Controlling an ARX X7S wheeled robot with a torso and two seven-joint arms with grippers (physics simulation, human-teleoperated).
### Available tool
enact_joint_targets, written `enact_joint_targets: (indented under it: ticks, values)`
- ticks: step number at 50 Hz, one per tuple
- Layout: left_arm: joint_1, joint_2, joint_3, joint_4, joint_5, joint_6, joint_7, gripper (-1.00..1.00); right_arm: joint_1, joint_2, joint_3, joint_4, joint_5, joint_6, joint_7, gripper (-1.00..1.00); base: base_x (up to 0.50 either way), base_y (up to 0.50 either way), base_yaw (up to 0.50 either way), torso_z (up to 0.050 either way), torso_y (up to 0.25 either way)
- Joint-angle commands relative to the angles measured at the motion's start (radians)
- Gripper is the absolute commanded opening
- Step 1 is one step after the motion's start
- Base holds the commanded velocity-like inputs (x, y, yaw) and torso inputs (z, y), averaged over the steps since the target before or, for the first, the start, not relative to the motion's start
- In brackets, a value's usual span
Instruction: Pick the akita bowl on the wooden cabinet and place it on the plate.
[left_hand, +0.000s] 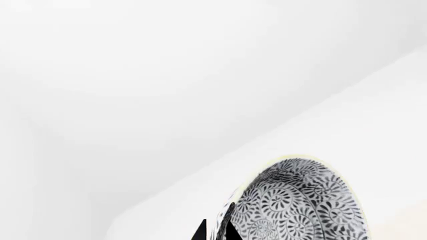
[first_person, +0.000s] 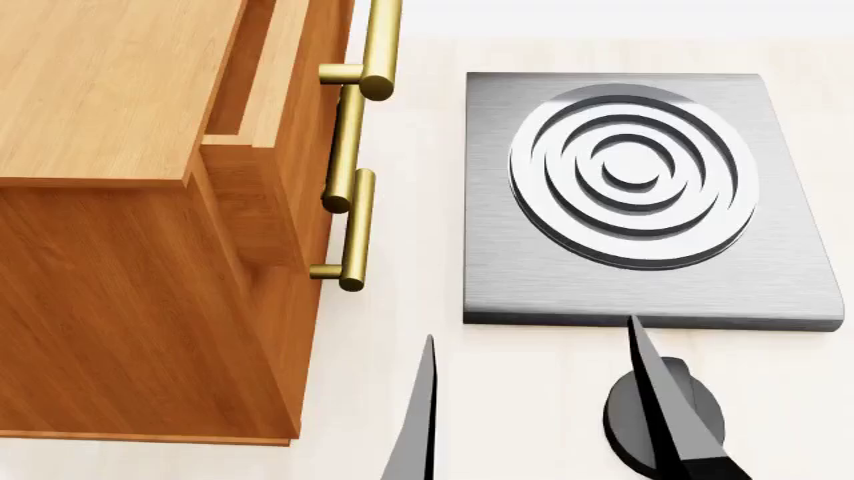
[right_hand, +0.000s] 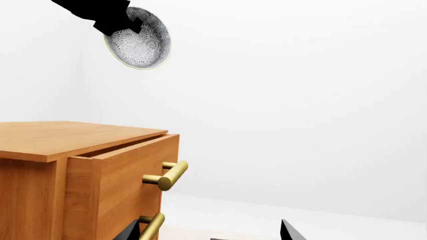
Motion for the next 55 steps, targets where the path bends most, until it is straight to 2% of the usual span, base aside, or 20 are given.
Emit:
enact_joint_targets:
  ticks: [1,12,34,37,39,44,52,55]
  values:
    - [0.063,-0.028,0.026,0.217,-0.010,0.033,0.008,-1.00,0.000,0.007,-0.002,-0.005,0.003,-0.003,0.009,1.00,0.00,0.00,0.00,0.000,0.000]
    - [0.118,-0.064,0.074,0.417,-0.046,0.069,0.063,-1.00,0.005,0.011,0.000,-0.007,0.014,-0.003,0.016,1.00,0.00,0.00,0.00,0.000,0.000]
    - [0.187,-0.131,0.123,0.668,-0.122,0.090,0.153,-1.00,0.013,0.030,0.002,-0.044,0.025,0.020,0.050,1.00,0.00,0.00,0.00,0.000,0.000]
    - [0.202,-0.139,0.130,0.683,-0.123,0.099,0.154,-1.00,0.035,0.066,-0.021,-0.051,0.055,0.012,0.100,1.00,0.00,0.00,0.00,0.000,0.000]
    - [0.206,-0.142,0.135,0.683,-0.116,0.109,0.149,-1.00,0.077,0.125,-0.073,-0.051,0.093,-0.010,0.178,1.00,0.00,0.00,0.00,0.000,0.000]
    - [0.229,-0.158,0.147,0.708,-0.119,0.121,0.155,-1.00,0.304,0.329,-0.339,-0.051,0.231,-0.128,0.466,1.00,0.00,0.00,0.00,0.000,0.000]
    - [0.257,-0.174,0.164,0.731,-0.113,0.147,0.153,-1.00,0.652,0.447,-0.736,-0.051,0.294,-0.225,0.727,1.00,0.00,0.00,0.00,0.000,0.000]
    - [0.272,-0.182,0.164,0.737,-0.115,0.152,0.152,-1.00,0.861,0.466,-0.967,-0.051,0.309,-0.277,0.847,1.00,0.00,0.00,0.00,0.000,0.000]
